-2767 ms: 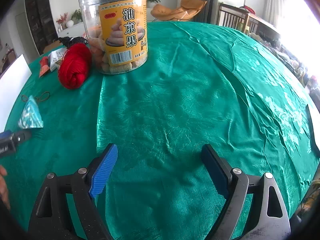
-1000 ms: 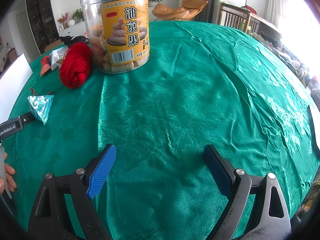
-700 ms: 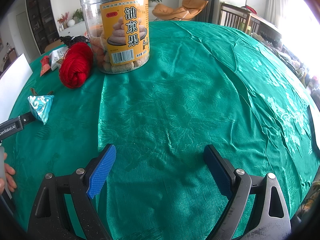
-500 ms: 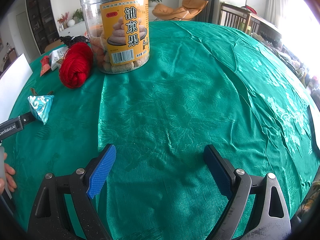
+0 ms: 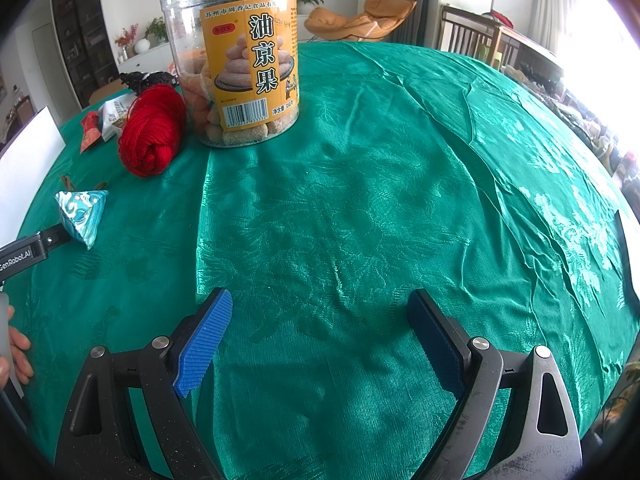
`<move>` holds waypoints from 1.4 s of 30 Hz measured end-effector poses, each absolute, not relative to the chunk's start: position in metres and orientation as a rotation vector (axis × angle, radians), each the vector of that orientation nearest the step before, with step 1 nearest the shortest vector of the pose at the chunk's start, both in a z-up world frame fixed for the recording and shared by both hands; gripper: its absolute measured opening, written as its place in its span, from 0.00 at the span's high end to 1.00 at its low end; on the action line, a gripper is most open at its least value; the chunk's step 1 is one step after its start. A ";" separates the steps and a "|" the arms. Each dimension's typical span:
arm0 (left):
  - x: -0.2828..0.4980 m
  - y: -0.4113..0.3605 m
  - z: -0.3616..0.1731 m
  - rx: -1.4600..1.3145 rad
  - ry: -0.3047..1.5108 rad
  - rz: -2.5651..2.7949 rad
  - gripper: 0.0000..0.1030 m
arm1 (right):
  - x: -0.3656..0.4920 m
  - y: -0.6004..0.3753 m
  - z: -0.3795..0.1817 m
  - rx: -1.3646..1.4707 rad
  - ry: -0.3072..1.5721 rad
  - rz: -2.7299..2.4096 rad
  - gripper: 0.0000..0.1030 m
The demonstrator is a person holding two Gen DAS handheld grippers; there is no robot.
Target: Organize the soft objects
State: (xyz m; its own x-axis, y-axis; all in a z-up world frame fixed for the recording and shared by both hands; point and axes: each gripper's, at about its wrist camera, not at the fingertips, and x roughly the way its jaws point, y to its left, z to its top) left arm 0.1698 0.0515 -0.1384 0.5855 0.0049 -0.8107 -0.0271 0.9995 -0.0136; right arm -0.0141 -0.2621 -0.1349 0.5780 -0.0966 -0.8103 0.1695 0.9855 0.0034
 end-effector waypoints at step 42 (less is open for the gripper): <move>0.476 0.030 -0.091 -0.153 1.134 -0.009 0.00 | -0.013 -0.261 -0.135 0.082 0.946 -0.149 0.09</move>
State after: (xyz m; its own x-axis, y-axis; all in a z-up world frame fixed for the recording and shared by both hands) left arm 0.4757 0.0301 -0.0909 0.4238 -0.0845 -0.9018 -0.0706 0.9895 -0.1259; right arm -0.0131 -0.2609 -0.1353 0.5758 -0.0907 -0.8125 0.1628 0.9866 0.0053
